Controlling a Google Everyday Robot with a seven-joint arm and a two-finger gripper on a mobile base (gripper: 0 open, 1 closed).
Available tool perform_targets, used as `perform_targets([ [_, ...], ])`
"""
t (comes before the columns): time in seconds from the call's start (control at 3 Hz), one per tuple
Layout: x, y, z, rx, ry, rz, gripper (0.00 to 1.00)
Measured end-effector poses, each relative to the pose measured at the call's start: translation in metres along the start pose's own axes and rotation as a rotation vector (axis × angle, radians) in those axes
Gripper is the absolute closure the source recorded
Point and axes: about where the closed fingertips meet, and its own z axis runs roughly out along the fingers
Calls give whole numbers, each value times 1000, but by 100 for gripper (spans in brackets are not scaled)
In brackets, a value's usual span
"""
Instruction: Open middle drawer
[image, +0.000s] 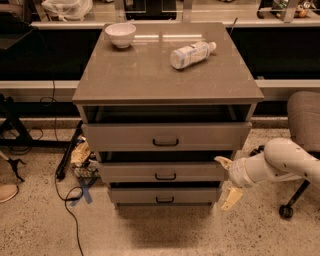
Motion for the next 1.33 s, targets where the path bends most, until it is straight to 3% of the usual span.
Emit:
perform_targets([
  [0.33,7,3,19,1,30,-33,0],
  [0.67,17,-5,42,47,66,-119,0],
  [1.33,21,-42,90,128,49,-266,0],
])
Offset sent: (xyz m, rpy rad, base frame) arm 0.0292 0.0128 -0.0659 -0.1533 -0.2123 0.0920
